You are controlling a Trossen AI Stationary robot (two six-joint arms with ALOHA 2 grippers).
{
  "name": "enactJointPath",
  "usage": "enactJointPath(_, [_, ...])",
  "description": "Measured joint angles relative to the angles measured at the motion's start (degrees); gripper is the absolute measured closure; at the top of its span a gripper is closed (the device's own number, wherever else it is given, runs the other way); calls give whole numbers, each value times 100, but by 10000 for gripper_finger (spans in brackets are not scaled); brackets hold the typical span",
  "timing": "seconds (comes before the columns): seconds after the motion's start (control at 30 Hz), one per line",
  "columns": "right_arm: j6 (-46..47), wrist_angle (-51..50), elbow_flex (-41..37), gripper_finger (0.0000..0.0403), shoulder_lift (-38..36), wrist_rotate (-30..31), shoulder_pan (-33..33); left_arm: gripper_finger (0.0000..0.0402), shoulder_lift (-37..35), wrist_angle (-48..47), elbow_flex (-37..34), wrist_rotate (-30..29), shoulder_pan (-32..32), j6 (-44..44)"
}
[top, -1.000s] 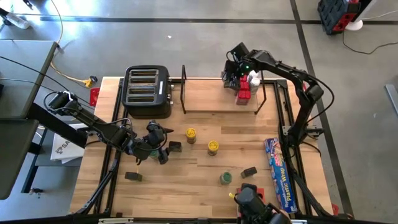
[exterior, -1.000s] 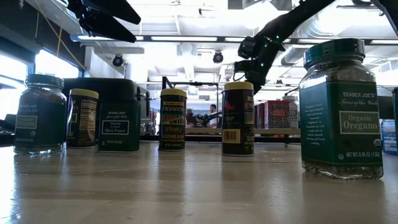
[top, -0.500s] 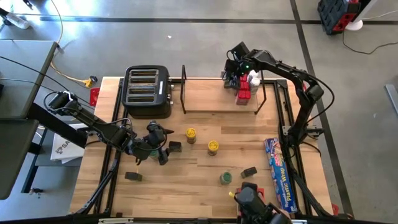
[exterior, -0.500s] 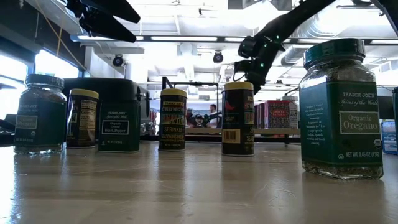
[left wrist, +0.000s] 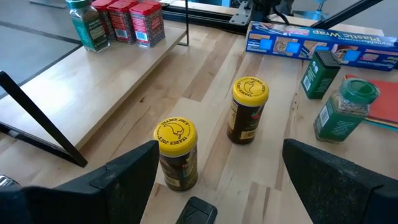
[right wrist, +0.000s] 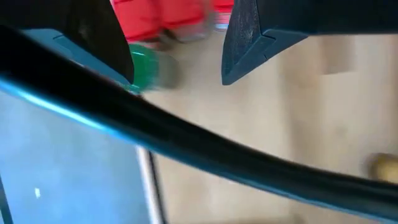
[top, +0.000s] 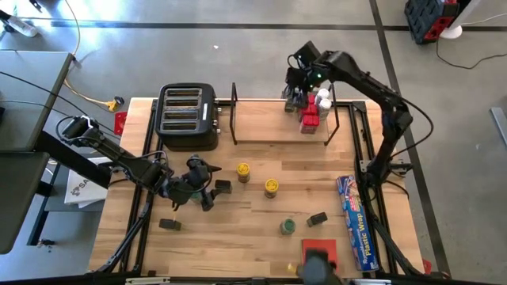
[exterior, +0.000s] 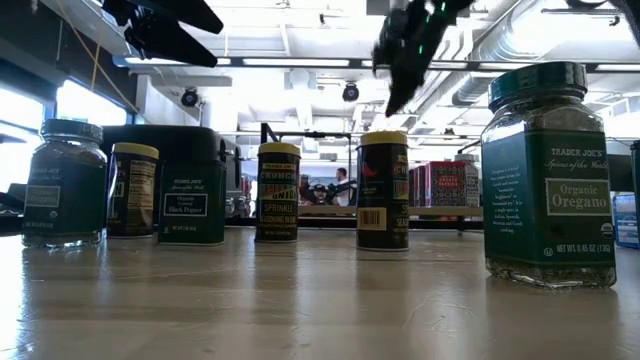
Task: Shelf spices
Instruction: Put the right green seasoning bottle on the shelf aligned with the other green seasoning bottle
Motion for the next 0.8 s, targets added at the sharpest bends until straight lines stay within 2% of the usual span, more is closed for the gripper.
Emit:
enactJointPath(0.1, [137, -38, -239, 176, -574, -32, 635, 64, 0, -1, 0, -13, -28, 0])
enactJointPath(0.17, [443, 110, -683, 183, -1094, -32, 1147, 64, 0, -10, 0, -19, -28, 10])
enactJointPath(0.33, [1887, 1465, -2558, 196, -2600, -6, 2714, 64, 0, -6, 0, -182, -28, 200])
enactJointPath(0.43, [2877, 2523, -3829, 196, -3210, -34, 3708, 64, 0, -3, 0, -324, -16, 333])
enactJointPath(0.57, [3988, 4426, -5109, 196, -3561, -427, 4724, 64, 0, -3, 0, -367, 77, 408])
enactJointPath(0.67, [4430, 5852, -5656, 196, -3450, -344, 5227, 64, 0, -6, 0, -307, 137, 357])
enactJointPath(0.73, [4482, 5965, -5707, 196, -3314, -99, 5457, 64, 0, -7, 0, -297, 157, 309])
enactJointPath(0.8, [4390, 5623, -5570, 190, -3162, 135, 5683, 64, 0, -4, 0, -291, 158, 260])
